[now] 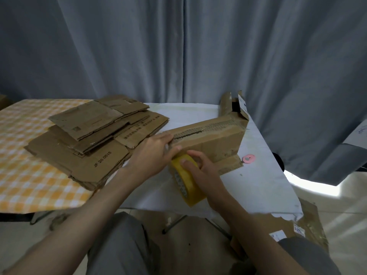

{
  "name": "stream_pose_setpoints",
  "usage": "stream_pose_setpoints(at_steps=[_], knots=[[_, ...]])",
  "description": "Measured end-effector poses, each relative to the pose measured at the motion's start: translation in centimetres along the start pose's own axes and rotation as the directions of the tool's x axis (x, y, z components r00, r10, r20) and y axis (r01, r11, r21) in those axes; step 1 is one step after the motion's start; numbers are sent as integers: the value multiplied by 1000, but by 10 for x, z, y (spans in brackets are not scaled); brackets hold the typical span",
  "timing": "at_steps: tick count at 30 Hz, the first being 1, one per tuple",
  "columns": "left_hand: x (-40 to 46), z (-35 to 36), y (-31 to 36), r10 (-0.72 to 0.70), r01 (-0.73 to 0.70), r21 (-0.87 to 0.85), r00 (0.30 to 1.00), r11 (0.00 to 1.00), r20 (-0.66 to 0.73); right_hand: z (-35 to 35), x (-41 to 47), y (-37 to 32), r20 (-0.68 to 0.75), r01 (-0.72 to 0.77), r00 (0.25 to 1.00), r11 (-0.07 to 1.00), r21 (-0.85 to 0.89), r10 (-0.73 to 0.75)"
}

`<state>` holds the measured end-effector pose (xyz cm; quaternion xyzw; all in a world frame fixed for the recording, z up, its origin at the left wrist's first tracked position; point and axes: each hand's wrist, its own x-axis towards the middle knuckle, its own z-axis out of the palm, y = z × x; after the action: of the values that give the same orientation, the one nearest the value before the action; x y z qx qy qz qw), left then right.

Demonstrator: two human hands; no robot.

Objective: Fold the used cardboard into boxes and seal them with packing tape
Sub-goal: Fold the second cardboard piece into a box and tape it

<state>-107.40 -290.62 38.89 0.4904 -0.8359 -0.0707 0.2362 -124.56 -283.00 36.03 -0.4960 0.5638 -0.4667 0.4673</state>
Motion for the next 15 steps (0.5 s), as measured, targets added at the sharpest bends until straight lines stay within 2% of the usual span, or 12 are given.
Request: stream_pose_setpoints(at_steps=[3,9,15], knots=[[7,4,-7,2,-13,115,996,993,93,3,11,-1,-5,9,1000,1000,-1,-9],[32,-6,-17,-108,57,153,931,987,349,8,24,-3,18,-12,1000,999,40,11],[30,-10,-18,-156,75,200,891,977,426,8,17,1,90,-67,994,996,53,62]])
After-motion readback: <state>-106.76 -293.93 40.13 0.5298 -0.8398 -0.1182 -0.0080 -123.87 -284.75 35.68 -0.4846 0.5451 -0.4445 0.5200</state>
